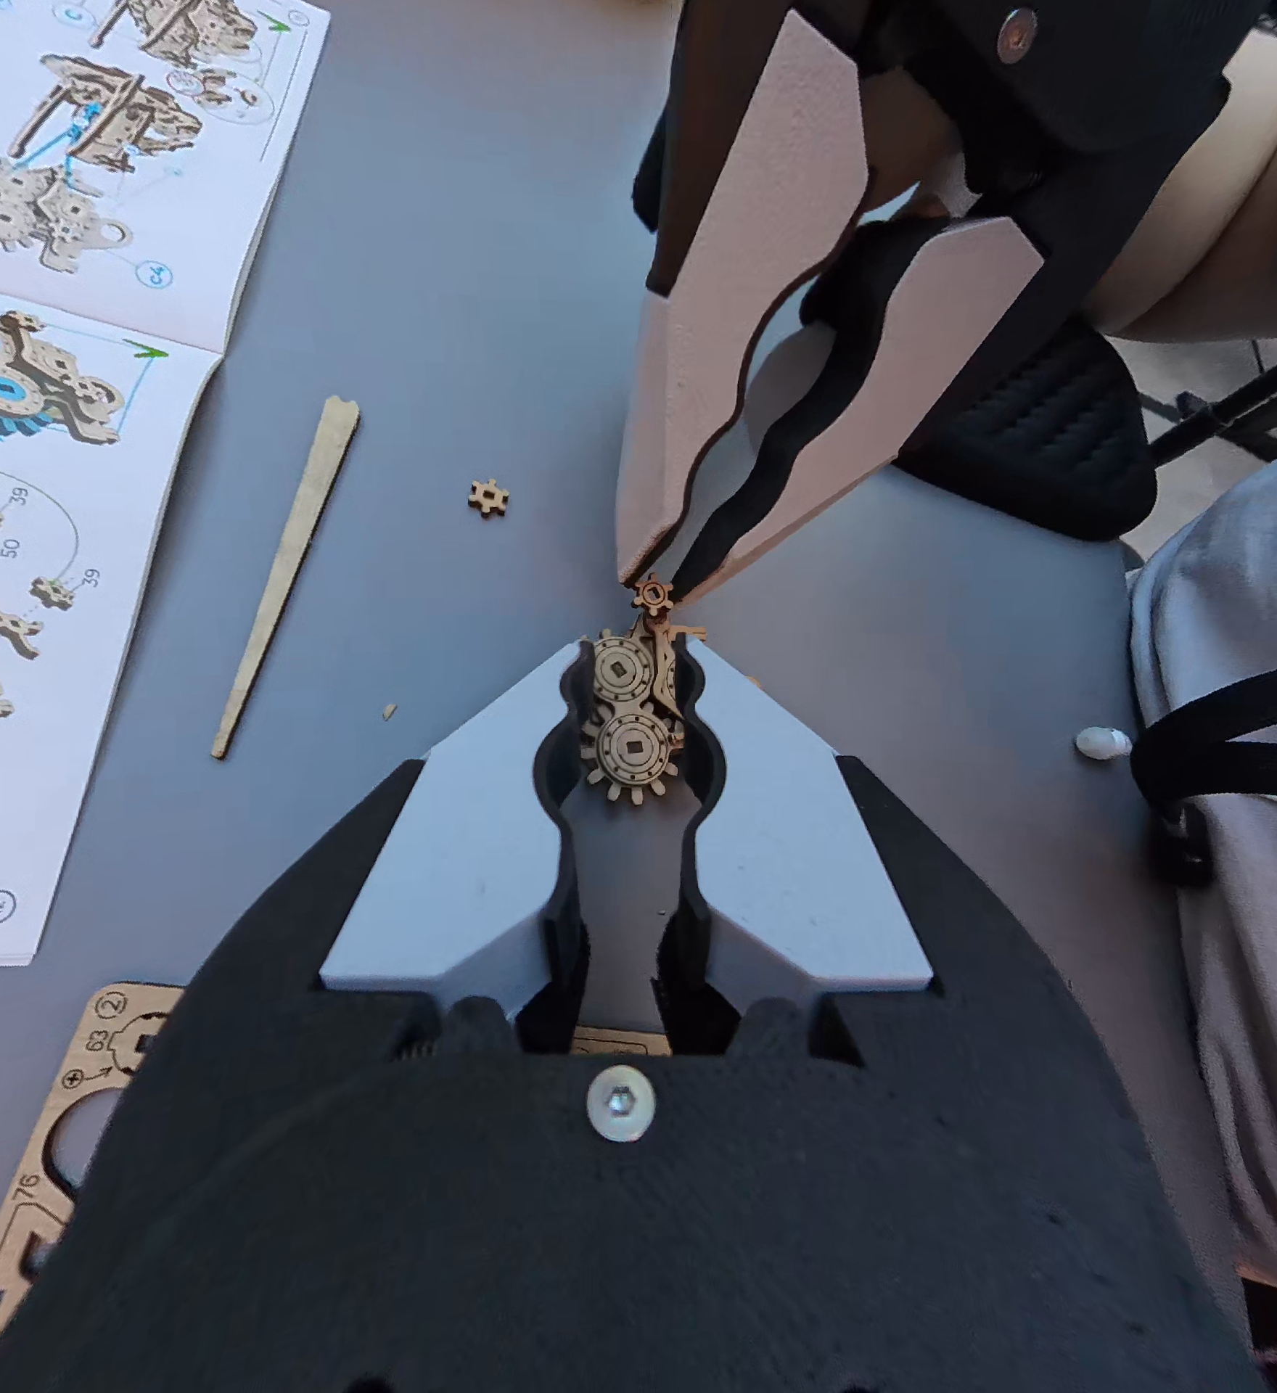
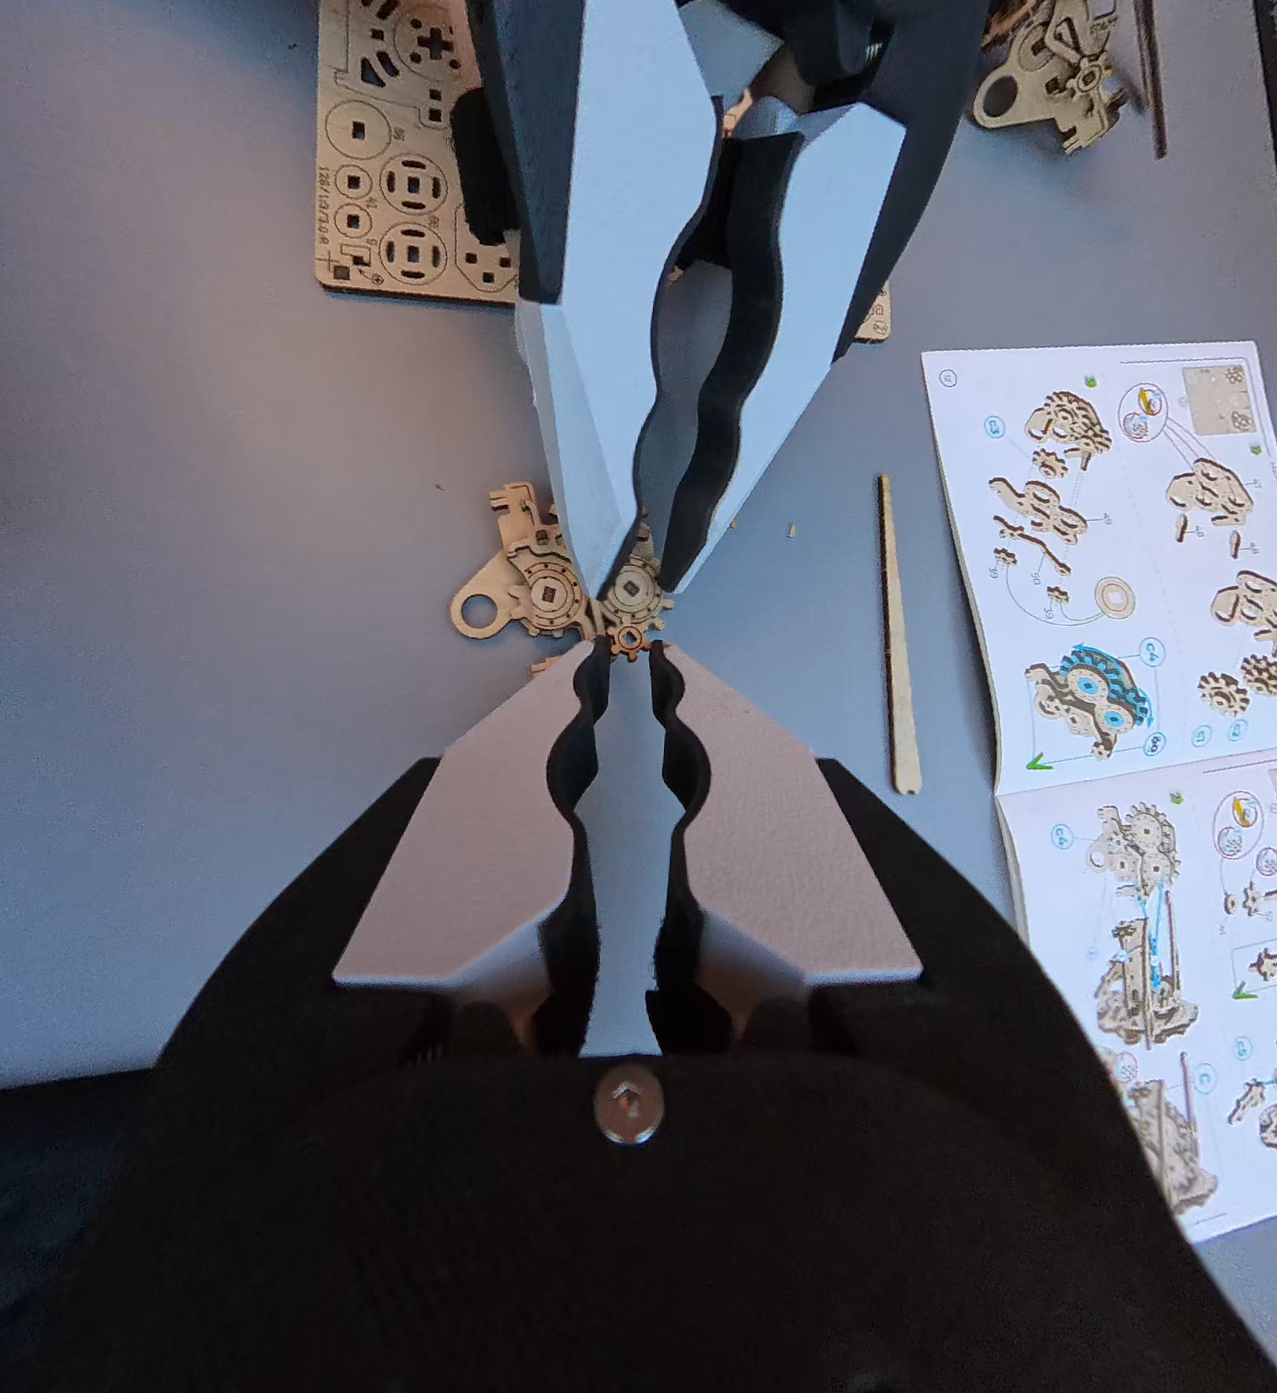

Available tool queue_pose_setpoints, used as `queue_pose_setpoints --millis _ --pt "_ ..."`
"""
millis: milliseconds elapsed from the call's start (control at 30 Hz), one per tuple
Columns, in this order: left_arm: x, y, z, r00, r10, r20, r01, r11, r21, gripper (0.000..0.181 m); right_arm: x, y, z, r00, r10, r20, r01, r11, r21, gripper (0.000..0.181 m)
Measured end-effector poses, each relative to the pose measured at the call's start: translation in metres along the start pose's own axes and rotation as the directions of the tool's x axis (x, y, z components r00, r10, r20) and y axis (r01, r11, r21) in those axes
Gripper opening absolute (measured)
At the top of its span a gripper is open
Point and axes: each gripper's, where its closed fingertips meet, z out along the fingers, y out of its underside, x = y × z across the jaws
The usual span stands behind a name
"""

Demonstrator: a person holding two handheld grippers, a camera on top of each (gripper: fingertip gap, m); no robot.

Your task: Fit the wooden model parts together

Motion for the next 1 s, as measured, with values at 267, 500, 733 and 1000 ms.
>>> queue_pose_setpoints --millis 267,500,733,1000 --pt "0.008 -0.004 0.002 0.999 0.041 -0.020 -0.041 0.999 0.020 0.005 -0.003 0.001 0.001 0.997 0.066 -0.037 -0.067 0.998 -0.004 0.009" --pt "0.006 -0.002 0.005 0.995 0.101 0.027 -0.101 0.995 -0.001 0.001 -0.004 0.005 0.003 0.995 0.073 -0.069 -0.075 0.997 -0.029 0.009" --pt "0.006 0.001 0.011 0.992 0.117 0.034 -0.116 0.993 -0.029 0.004 -0.005 0.006 0.004 0.992 0.099 -0.073 -0.100 0.995 -0.019 0.009" --pt "0.006 -0.006 0.006 0.986 0.153 0.065 -0.154 0.988 0.001 0.003 0.000 0.004 -0.002 0.989 0.098 -0.114 -0.101 0.995 -0.026 0.009"
